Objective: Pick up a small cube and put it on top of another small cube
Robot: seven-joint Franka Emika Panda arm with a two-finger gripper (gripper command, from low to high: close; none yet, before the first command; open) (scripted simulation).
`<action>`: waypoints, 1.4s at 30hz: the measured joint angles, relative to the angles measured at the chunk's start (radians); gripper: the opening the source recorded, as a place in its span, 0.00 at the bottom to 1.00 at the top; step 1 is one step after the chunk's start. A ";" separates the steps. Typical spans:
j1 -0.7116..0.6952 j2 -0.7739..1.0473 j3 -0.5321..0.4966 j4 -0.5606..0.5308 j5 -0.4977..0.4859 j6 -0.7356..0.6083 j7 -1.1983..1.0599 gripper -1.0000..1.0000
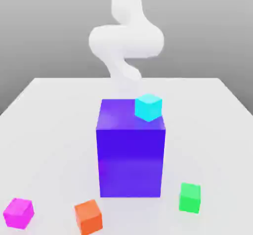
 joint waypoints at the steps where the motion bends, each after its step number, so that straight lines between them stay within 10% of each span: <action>1: -0.026 0.038 0.015 0.002 -0.034 0.001 0.014 0.50; 21: -0.315 0.711 0.020 0.023 -0.427 0.051 0.115 0.50; 42: -0.604 1.091 0.091 -0.016 -0.049 0.378 -0.294 0.50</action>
